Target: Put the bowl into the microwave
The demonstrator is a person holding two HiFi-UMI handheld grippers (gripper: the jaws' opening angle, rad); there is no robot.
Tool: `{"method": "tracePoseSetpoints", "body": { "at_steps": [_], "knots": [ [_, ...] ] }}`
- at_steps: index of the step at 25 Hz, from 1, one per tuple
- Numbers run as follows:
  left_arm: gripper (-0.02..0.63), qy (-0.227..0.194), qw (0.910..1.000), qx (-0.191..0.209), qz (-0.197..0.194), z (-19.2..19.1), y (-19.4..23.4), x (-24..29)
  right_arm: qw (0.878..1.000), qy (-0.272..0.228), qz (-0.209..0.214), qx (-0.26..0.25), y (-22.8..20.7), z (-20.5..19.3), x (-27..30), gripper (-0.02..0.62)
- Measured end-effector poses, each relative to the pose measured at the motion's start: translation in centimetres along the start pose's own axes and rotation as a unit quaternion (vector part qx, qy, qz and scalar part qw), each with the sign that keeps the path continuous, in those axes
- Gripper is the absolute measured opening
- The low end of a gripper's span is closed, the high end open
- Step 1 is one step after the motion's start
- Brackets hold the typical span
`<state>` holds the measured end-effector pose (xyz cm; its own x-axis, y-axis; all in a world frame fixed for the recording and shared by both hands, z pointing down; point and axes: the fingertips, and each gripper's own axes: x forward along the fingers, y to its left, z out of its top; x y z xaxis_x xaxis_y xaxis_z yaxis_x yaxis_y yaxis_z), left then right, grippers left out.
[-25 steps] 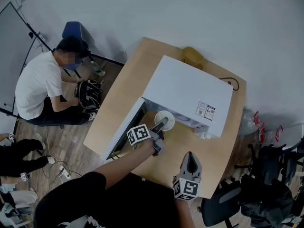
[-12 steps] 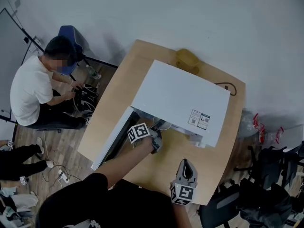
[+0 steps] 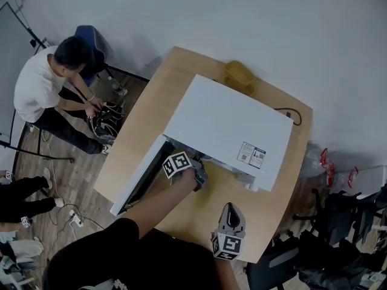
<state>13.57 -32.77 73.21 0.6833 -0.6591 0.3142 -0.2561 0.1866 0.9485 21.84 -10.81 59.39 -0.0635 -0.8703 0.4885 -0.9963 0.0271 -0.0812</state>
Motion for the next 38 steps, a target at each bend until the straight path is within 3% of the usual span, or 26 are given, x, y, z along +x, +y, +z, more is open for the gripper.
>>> {"method": "tracePoseSetpoints", "body": {
  "at_steps": [5, 10, 15, 25, 35, 38],
  "knots": [
    [0.221, -0.014, 0.9998, 0.010, -0.005, 0.6, 0.0, 0.6, 1.000, 0.005, -0.002, 0.001, -0.2, -0.4, -0.2, 0.060],
    [0.238, -0.001, 0.9981, 0.061, 0.009, 0.5, -0.7, 1.1, 1.000, 0.007, -0.009, 0.008, -0.7, -1.0, -0.5, 0.060],
    [0.252, -0.021, 0.9946, 0.093, 0.041, 1.4, -0.5, 0.9, 1.000, 0.010, -0.012, 0.015, -0.7, -1.6, -0.5, 0.060],
    [0.282, -0.048, 0.9784, 0.182, 0.086, 2.9, -0.7, 1.1, 1.000, 0.010, -0.006, 0.028, -0.3, -1.8, -0.6, 0.060],
    [0.313, -0.056, 0.9530, 0.279, 0.104, 3.9, -0.7, 1.6, 1.000, 0.010, -0.012, 0.027, -1.0, -1.7, -0.4, 0.060],
    [0.333, -0.056, 0.9500, 0.294, 0.089, 4.1, -1.1, 2.1, 1.000, 0.013, -0.011, 0.025, -0.8, -1.8, -0.3, 0.060]
  ]
}}
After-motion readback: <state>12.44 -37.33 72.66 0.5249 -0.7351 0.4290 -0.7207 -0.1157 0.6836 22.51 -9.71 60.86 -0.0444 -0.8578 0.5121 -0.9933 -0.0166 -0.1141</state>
